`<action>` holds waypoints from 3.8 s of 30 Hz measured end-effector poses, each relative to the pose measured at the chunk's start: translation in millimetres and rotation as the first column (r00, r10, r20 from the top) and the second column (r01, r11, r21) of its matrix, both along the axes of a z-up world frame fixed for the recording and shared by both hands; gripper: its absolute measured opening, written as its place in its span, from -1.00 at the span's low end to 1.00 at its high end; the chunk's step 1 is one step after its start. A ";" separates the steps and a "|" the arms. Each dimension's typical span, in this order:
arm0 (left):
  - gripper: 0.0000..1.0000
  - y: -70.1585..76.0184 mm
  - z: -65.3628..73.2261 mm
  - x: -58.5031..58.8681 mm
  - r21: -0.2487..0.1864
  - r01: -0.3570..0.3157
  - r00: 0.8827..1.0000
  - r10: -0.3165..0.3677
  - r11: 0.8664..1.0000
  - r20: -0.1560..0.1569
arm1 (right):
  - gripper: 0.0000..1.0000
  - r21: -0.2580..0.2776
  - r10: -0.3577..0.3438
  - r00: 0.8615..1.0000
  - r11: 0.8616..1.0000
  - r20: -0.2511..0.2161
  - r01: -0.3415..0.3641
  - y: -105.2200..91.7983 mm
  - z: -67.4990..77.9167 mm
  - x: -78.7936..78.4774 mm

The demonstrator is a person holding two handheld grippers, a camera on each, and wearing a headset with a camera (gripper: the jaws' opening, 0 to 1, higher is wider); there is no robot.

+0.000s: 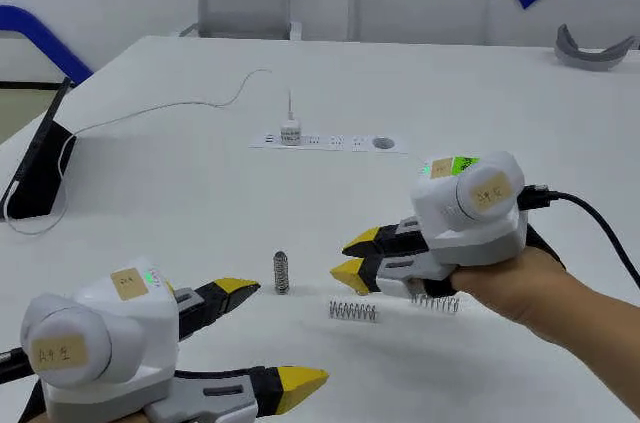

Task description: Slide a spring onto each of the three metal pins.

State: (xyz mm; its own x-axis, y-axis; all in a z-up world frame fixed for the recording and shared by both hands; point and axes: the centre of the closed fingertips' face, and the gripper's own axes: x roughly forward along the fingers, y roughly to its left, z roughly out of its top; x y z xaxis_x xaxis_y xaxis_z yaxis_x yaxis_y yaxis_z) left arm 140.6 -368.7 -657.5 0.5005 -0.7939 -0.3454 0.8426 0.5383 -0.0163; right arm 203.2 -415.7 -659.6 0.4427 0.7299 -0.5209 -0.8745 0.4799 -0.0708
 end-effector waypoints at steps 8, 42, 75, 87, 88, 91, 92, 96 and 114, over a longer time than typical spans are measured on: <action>0.39 -3.7 -0.3 1.4 0.011 0.017 1.000 -0.017 1.000 0.000 | -0.64 -0.021 -0.013 1.000 1.000 -0.026 0.012 -11.5 -16.8 -9.1; 0.35 -4.8 -7.8 -2.3 0.027 0.026 1.000 -0.026 0.999 -0.015 | -0.69 -0.162 0.035 0.993 0.985 -0.112 -0.054 -22.5 -72.6 -10.9; 0.08 -27.2 -16.9 1.0 0.123 0.153 0.987 -0.158 0.981 0.035 | -0.77 -0.149 0.173 0.978 0.971 -0.120 -0.189 -17.3 -34.3 -54.0; -0.33 -40.6 -16.1 -9.4 0.151 0.231 0.967 -0.244 0.961 0.072 | -0.77 -0.166 0.260 0.958 0.946 -0.118 -0.277 -11.2 -18.1 -76.8; -0.37 -41.4 -15.8 -10.1 0.151 0.236 0.966 -0.249 0.960 0.075 | -0.77 -0.167 0.268 0.956 0.944 -0.120 -0.286 -10.2 -17.1 -78.4; -0.47 -43.5 -14.7 -12.4 0.154 0.248 0.961 -0.263 0.956 0.086 | -0.77 -0.173 0.284 0.951 0.937 -0.124 -0.303 -8.5 -16.4 -82.0; -0.50 -44.0 -14.4 -13.1 0.155 0.251 0.960 -0.267 0.955 0.089 | -0.77 -0.176 0.289 0.949 0.935 -0.126 -0.308 -8.0 -16.3 -83.1; -0.66 -45.7 -12.9 -15.8 0.163 0.264 0.953 -0.283 0.951 0.107 | -0.77 -0.185 0.303 0.944 0.928 -0.129 -0.323 -7.5 -15.8 -87.1; -0.77 -47.4 -14.7 -16.7 0.161 0.266 0.955 -0.283 0.950 0.090 | -0.77 -0.132 0.312 0.946 0.938 -0.086 -0.321 1.5 15.3 -87.9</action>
State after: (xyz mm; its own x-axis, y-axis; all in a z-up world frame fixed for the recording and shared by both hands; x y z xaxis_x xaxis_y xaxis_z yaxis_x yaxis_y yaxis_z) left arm 123.8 -416.1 -672.2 0.3118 -0.8512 -0.4222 0.9501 0.2754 0.1463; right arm 115.3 -414.2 -644.4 0.1638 0.7431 -0.6488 -0.9844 0.1663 -0.0580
